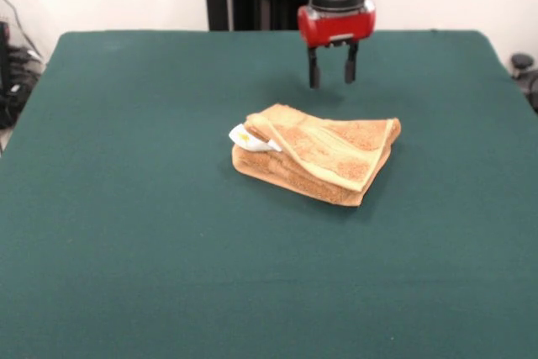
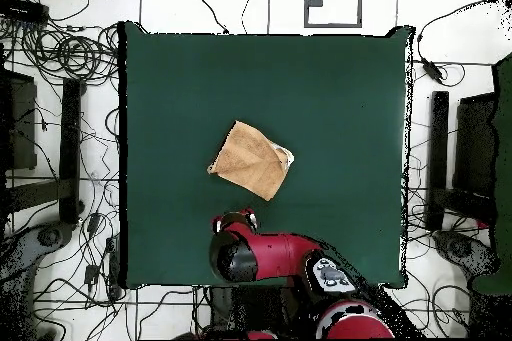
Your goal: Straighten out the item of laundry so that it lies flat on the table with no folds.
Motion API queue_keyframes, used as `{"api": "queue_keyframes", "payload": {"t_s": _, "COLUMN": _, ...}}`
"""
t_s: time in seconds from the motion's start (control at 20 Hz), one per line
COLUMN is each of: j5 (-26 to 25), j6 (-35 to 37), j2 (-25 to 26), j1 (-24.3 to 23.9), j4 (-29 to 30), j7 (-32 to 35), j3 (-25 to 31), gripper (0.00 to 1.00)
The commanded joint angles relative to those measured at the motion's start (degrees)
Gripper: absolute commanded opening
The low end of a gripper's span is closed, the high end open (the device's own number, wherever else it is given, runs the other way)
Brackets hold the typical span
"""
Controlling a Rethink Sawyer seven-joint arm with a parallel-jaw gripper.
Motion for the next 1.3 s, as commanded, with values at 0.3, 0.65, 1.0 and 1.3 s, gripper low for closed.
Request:
{"api": "queue_keyframes", "payload": {"t_s": 0.3, "j5": 2.4, "j6": -6.8, "j2": 2.6, "j1": 3.1, "j4": -4.6, "j7": 11.6, "j3": 5.6, "gripper": 1.0}}
{"api": "queue_keyframes", "payload": {"t_s": 0.65, "j5": 9.3, "j6": -6.1, "j2": 0.9, "j1": 9.5, "j4": -2.7, "j7": 15.3, "j3": 2.2, "gripper": 1.0}}
{"api": "queue_keyframes", "payload": {"t_s": 1.0, "j5": 19.0, "j6": -2.3, "j2": -1.9, "j1": 18.2, "j4": -1.0, "j7": 17.7, "j3": -2.7, "gripper": 1.0}}
{"api": "queue_keyframes", "payload": {"t_s": 1.3, "j5": 23.8, "j6": -1.5, "j2": -2.6, "j1": 21.1, "j4": -0.2, "j7": 17.0, "j3": -3.7, "gripper": 1.0}}
